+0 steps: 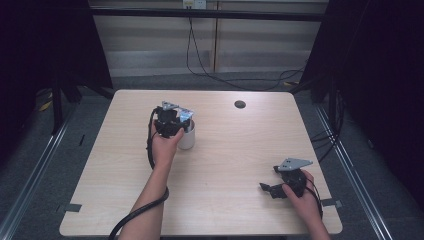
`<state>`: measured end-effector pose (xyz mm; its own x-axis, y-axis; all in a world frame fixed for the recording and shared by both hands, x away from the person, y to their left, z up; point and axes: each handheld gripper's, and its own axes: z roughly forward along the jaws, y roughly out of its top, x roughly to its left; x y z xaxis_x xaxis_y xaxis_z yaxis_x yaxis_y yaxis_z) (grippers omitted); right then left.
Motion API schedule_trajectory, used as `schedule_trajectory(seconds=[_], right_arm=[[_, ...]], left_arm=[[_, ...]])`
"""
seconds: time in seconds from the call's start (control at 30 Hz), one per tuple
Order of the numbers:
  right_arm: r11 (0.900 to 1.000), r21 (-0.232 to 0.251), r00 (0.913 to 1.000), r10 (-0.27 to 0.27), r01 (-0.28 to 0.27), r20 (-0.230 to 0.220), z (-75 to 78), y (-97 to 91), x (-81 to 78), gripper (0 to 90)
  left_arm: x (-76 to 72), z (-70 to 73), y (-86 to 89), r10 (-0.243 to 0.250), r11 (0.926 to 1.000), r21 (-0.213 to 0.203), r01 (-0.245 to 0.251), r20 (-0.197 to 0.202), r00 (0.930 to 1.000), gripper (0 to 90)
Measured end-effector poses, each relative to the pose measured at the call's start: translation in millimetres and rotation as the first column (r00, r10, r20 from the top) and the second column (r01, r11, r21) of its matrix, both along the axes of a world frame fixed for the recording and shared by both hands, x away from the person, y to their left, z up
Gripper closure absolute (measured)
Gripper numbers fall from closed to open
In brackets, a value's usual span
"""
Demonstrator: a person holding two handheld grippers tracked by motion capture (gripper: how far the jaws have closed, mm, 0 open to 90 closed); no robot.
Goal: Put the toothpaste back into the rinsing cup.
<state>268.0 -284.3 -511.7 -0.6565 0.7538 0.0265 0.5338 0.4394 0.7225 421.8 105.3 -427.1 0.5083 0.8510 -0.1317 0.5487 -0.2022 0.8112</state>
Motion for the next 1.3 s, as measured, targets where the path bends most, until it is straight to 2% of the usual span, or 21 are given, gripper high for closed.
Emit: schedule_trajectory(seconds=[0.1, 0.23, 0.27, 0.47, 0.6, 0.67, 0.9, 0.97, 1.0, 1.03, 1.13, 1.3], right_arm=[[1.0000, -0.001, 1.0000, -0.001, 0.001, 0.000, 0.1, 0.0, -0.1, 12.4], [1.0000, 0.002, 1.0000, -0.002, 0.002, -0.001, 0.0, 0.2, -0.1, 12.4], [1.0000, 0.000, 1.0000, -0.001, 0.001, 0.000, 0.0, 0.0, 0.0, 12.4], [1.0000, 0.000, 1.0000, -0.001, 0.001, 0.000, 0.0, 0.0, 0.0, 12.4], [1.0000, 0.000, 1.0000, -0.001, 0.001, -0.001, 0.0, 0.0, 0.0, 12.4], [1.0000, 0.000, 1.0000, 0.000, 0.000, -0.001, 0.0, 0.0, 0.0, 12.4], [1.0000, 0.000, 1.0000, 0.000, 0.000, 0.000, 0.0, 0.0, 0.0, 12.4], [1.0000, 0.000, 1.0000, -0.001, 0.001, -0.001, 0.0, 0.0, 0.0, 12.4], [1.0000, 0.000, 1.0000, -0.001, 0.001, -0.001, 0.0, 0.0, -0.1, 12.4], [1.0000, 0.000, 1.0000, 0.000, 0.000, 0.000, 0.0, 0.0, 0.0, 12.4], [1.0000, 0.000, 1.0000, 0.000, 0.000, 0.000, 0.0, 0.0, 0.0, 12.4], [1.0000, 0.000, 1.0000, 0.000, 0.000, -0.001, 0.0, 0.0, 0.0, 12.4]], left_arm=[[-1.3, -0.9, 0.4, 0.003, 0.9999, -0.011, -0.003, 0.005, 1.0000, 65.3], [-2.8, -0.3, 0.4, -0.009, 0.9999, 0.011, 0.009, 0.011, 0.9999, 65.1], [-3.4, -0.5, -0.6, -0.006, 1.0000, 0.004, 0.005, 0.012, 0.9999, 65.0], [-5.8, 0.7, -3.5, -0.023, 0.9987, 0.047, 0.022, 0.024, 0.9994, 64.7], [-7.3, 1.3, -5.0, -0.031, 0.9979, 0.058, 0.029, 0.023, 0.9993, 64.3], [-7.7, 1.5, -4.9, -0.028, 0.9985, 0.049, 0.027, 0.025, 0.9993, 63.4], [-9.5, 1.3, -3.8, -0.036, 0.9972, 0.066, 0.035, 0.023, 0.9991, 60.9], [-10.0, 0.8, -4.2, -0.031, 0.9979, 0.058, 0.029, 0.025, 0.9992, 60.4], [-10.1, 1.3, -3.2, -0.037, 0.9970, 0.069, 0.035, 0.025, 0.9990, 59.9], [-10.5, 1.4, -3.6, -0.029, 0.9979, 0.059, 0.027, 0.024, 0.9993, 58.9], [-10.4, 2.5, -2.3, -0.037, 0.9972, 0.065, 0.035, 0.024, 0.9990, 57.1], [-10.0, 3.0, -0.1, -0.030, 0.9981, 0.054, 0.029, 0.018, 0.9994, 53.2]])
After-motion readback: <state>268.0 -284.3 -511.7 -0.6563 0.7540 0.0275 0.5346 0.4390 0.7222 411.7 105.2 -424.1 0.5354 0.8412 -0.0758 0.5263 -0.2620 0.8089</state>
